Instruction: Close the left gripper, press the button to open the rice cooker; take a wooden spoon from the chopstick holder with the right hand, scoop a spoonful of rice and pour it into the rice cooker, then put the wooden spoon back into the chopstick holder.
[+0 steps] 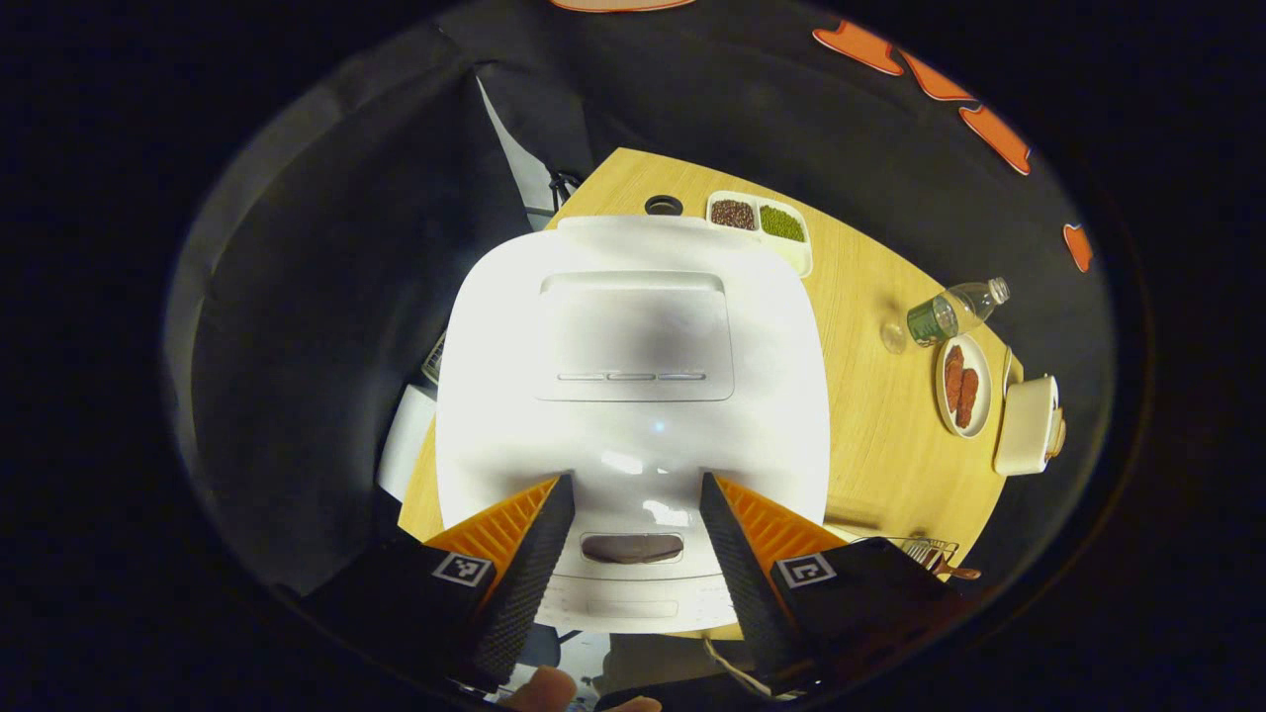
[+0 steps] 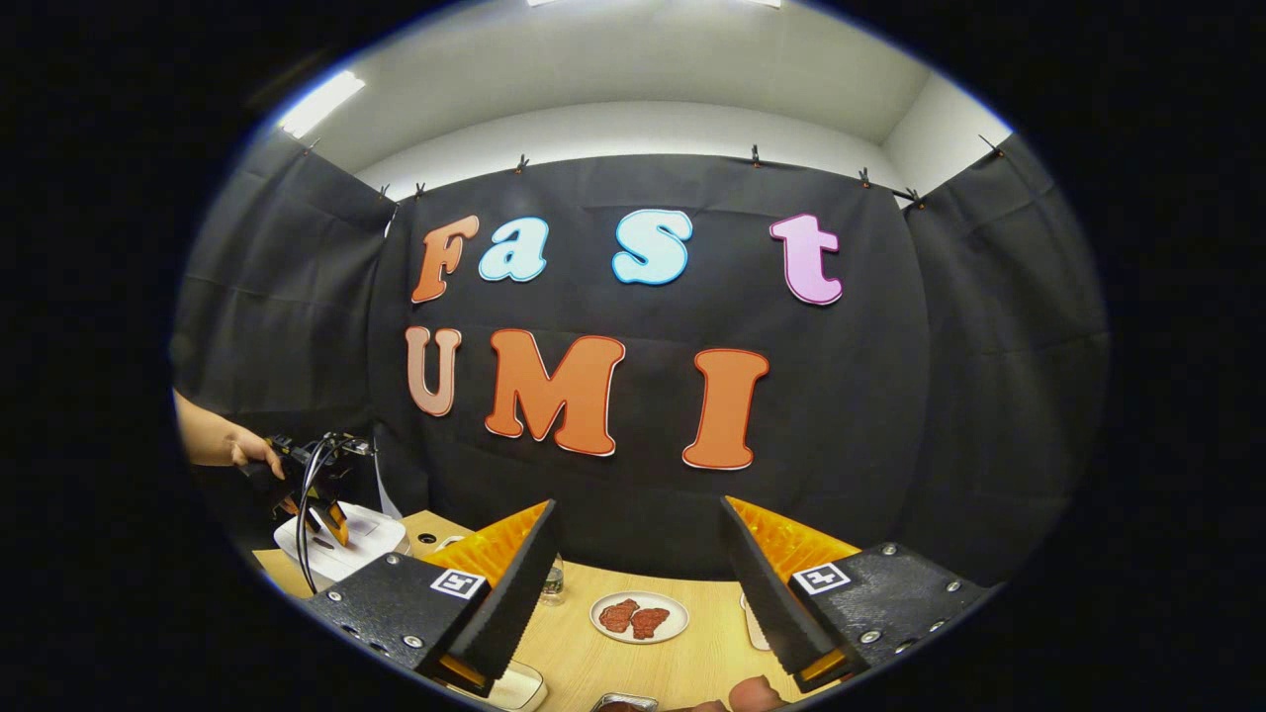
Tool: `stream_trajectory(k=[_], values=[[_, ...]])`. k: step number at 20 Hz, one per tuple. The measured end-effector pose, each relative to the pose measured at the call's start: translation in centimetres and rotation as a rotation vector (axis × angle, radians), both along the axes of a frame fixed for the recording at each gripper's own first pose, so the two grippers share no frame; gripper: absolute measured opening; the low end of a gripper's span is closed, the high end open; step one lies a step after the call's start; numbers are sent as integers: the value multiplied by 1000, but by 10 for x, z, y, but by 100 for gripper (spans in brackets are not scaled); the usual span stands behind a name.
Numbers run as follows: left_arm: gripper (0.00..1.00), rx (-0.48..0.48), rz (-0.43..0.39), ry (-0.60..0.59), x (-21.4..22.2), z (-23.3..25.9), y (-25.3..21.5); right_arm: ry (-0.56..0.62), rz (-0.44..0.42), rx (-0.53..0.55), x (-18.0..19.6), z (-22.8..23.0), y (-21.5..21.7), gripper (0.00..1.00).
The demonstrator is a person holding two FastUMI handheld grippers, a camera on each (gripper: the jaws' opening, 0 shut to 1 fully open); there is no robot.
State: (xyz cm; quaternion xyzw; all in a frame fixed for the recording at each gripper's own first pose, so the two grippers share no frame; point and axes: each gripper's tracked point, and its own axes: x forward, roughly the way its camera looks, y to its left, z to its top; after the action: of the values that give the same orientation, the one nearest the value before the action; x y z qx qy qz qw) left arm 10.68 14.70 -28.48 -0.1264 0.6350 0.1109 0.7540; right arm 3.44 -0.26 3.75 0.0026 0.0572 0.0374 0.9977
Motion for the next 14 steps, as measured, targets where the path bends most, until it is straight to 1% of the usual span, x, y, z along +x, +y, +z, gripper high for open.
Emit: stream_trajectory(k=[1,3,4,5,7,8,9,10,11,12,13,14], values=[[89,-6,9,-70,8,11,-2,-2,2,-1,1,1,2,97],[89,30,-8,-218,19,43,-2,-10,3,-6,5,4,7,97],[89,50,-20,-296,25,64,-5,-20,-1,-7,9,8,9,97],[89,60,-30,-382,26,89,-8,-30,-7,-10,11,11,11,100],[89,76,-55,-558,31,139,-23,-53,-15,-18,14,18,19,100],[89,92,-69,-644,33,162,-33,-66,-23,-30,15,21,20,97],[89,107,-89,-720,33,180,-43,-75,-36,-45,16,24,21,97],[89,125,-107,-791,33,198,-52,-81,-46,-63,16,24,22,100],[89,136,-128,-862,29,217,-62,-86,-60,-82,16,25,22,97],[88,150,-145,-925,26,235,-70,-86,-73,-96,16,24,23,100],[88,159,-160,-984,18,258,-75,-78,-82,-102,15,23,24,92],[88,164,-176,-1042,13,272,-85,-68,-87,-94,15,20,26,96]])
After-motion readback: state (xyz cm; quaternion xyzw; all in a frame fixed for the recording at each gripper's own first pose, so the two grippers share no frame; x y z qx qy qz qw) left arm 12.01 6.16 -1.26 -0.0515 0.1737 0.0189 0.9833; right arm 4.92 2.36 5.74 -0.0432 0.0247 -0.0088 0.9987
